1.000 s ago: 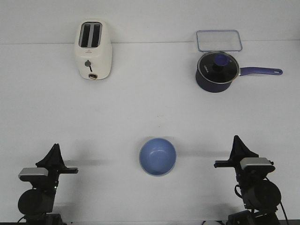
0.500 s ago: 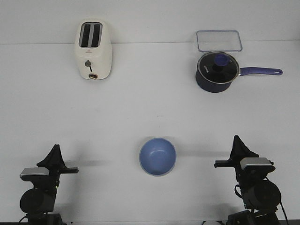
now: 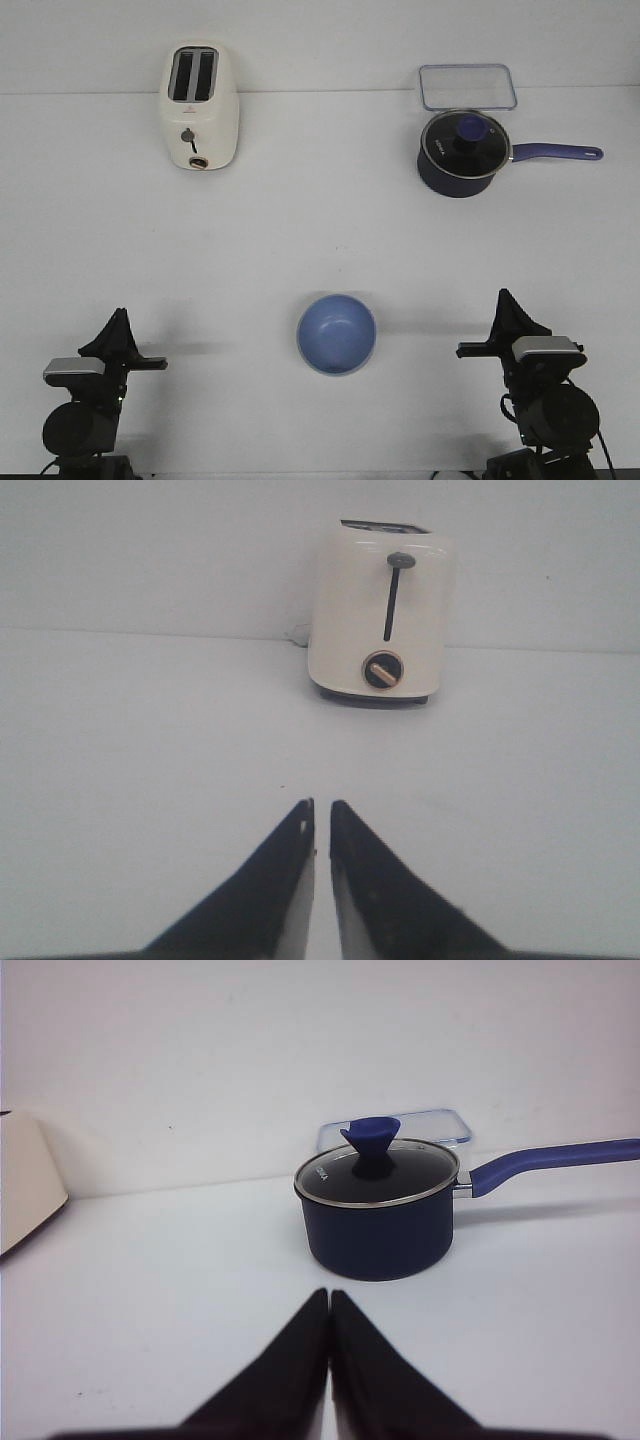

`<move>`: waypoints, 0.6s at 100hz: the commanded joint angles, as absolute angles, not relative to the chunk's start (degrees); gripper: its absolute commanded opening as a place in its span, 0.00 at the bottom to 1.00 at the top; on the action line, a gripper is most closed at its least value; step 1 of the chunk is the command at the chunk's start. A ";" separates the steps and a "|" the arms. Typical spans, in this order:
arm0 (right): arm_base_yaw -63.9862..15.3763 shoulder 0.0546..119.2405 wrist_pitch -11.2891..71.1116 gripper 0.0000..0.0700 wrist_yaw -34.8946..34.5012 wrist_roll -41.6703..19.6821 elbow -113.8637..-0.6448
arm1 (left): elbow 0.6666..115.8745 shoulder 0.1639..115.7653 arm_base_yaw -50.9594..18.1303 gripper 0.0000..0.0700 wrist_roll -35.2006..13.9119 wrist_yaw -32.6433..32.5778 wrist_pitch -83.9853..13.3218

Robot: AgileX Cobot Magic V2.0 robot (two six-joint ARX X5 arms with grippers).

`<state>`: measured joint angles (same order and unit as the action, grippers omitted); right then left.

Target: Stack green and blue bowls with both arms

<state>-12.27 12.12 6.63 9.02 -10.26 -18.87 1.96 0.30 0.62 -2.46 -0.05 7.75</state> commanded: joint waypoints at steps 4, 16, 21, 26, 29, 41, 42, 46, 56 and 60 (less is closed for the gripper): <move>-12.36 12.03 6.02 0.00 9.08 -9.52 -18.76 | 0.82 0.23 0.69 0.02 -2.39 0.01 8.71; -12.36 12.03 6.00 0.00 9.13 -9.32 -18.76 | 0.80 0.23 0.69 0.02 -2.39 0.01 8.71; -12.36 12.03 6.02 0.00 9.13 -8.60 -18.76 | 0.82 0.23 0.69 0.02 -2.39 0.01 8.71; -12.34 12.03 6.04 0.00 9.19 -7.31 -18.76 | 0.82 0.23 0.69 0.02 -2.39 0.01 8.71; -12.34 12.03 6.09 0.00 9.19 -5.72 -18.63 | 0.80 0.23 0.69 0.02 -2.39 0.03 8.71; -10.94 10.46 5.96 0.00 8.29 1.19 -16.49 | 0.82 0.23 0.69 0.02 -2.39 0.01 8.71; -10.70 10.22 5.93 0.00 7.99 1.80 -16.19 | 0.82 0.23 0.69 0.02 -2.39 0.01 8.73; -9.56 9.02 5.91 0.00 6.33 4.05 -14.87 | 0.82 0.23 0.69 0.02 -2.39 0.01 8.71; -6.55 5.54 5.91 0.00 3.84 8.43 -10.85 | 0.80 0.23 0.69 0.02 -2.39 0.01 8.73; -5.39 4.08 5.82 0.00 3.77 9.80 -9.21 | 0.80 0.23 0.69 0.02 -2.39 0.01 8.71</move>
